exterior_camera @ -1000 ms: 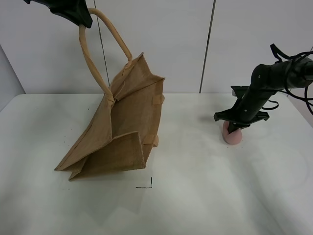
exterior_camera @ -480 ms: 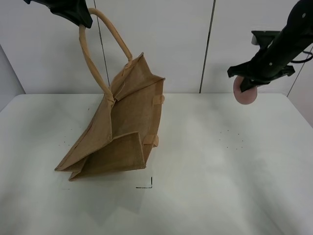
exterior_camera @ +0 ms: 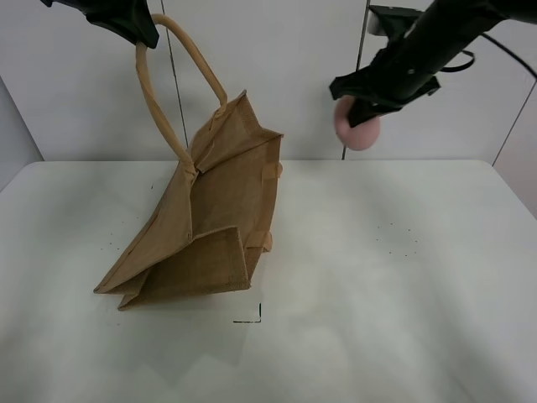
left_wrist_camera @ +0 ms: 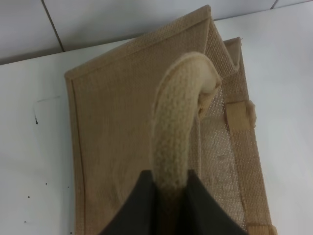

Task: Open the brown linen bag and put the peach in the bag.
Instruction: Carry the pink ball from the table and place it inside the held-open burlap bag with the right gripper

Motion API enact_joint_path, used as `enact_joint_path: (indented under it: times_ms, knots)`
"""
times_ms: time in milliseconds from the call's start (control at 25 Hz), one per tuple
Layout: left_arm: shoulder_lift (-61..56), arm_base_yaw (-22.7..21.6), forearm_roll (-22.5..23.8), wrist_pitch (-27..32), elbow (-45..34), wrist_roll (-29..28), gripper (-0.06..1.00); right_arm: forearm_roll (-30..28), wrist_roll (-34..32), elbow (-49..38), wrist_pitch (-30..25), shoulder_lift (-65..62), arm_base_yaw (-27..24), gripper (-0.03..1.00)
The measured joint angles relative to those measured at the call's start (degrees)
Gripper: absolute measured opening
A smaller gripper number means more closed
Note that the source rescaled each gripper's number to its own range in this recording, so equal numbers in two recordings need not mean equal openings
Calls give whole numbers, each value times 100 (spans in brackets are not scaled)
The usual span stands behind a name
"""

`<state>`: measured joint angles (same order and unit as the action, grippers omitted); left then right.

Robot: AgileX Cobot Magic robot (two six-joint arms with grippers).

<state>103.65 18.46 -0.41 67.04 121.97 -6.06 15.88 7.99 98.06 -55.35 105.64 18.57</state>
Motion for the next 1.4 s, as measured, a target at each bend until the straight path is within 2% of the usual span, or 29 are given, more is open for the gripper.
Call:
enact_joint_path:
  times_ms: [80, 120, 200, 360, 400, 480, 520, 560, 680, 760, 1000, 1200, 1320, 1400]
  knots:
    - [0, 0, 0, 0, 0, 0, 0, 99, 78, 11, 88, 66, 196, 0]
    - [0, 0, 0, 0, 0, 0, 0, 354, 271, 30, 273, 222, 521, 0]
    - [0, 0, 0, 0, 0, 0, 0, 586, 508, 30, 504, 456, 803, 0]
    - [0, 0, 0, 0, 0, 0, 0, 1071, 1236, 30, 1145, 999, 1079, 0]
    - [0, 0, 0, 5, 0, 0, 0, 1071, 1236, 30, 1145, 999, 1079, 0]
    - [0, 0, 0, 5, 0, 0, 0, 1575, 1748, 30, 1471, 1257, 1098, 0]
    - [0, 0, 0, 5, 0, 0, 0, 2186, 2433, 30, 1729, 1522, 1098, 0]
    - [0, 0, 0, 5, 0, 0, 0, 2517, 2803, 30, 1830, 1624, 1098, 0]
    - [0, 0, 0, 5, 0, 0, 0, 3310, 3756, 30, 2040, 1936, 1098, 0]
    - [0, 0, 0, 5, 0, 0, 0, 3646, 4161, 30, 2114, 2080, 1098, 0]
    - [0, 0, -5, 5, 0, 0, 0, 3872, 4724, 30, 2581, 2338, 1217, 0]
    - [0, 0, -10, 5, 0, 0, 0, 3879, 4832, 30, 3158, 2452, 1534, 0]
    - [0, 0, -10, 5, 0, 0, 0, 3917, 4838, 48, 3313, 2556, 1620, 1]
    - [0, 0, -10, 5, 0, 0, 0, 3917, 4838, 48, 3318, 2587, 1620, 11]
